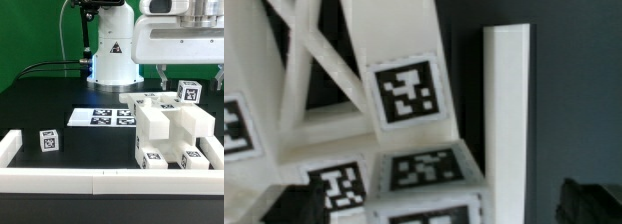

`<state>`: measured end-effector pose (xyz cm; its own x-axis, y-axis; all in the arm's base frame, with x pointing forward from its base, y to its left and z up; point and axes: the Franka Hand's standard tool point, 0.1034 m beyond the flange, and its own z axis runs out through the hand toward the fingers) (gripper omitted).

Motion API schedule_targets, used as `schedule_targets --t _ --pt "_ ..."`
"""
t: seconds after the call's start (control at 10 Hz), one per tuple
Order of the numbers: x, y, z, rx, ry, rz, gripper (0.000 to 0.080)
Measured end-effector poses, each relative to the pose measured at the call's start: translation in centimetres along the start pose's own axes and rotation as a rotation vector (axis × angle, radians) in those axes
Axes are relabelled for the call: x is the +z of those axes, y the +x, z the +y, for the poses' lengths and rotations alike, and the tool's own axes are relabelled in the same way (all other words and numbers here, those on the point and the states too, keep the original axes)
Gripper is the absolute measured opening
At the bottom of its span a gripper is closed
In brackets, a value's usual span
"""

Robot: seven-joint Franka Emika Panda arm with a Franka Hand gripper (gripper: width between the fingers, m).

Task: Assemble chair

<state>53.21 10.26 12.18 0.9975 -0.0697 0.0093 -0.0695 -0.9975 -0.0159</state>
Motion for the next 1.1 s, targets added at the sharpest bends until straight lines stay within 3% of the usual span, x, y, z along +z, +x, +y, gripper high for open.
schedule_targets --t 0.3,0.5,0.8,1.1 --pt "0.26 0.01 0.07 0.069 -0.002 0.011 0.0637" --pt "0.29 0.00 0.07 0.235 -0.001 0.011 0.0286" --pt "0.35 0.06 -0.11 0.531 0.002 0.031 0.0281" --pt "0.36 0.06 -0.14 0.901 0.027 0.025 0.0281"
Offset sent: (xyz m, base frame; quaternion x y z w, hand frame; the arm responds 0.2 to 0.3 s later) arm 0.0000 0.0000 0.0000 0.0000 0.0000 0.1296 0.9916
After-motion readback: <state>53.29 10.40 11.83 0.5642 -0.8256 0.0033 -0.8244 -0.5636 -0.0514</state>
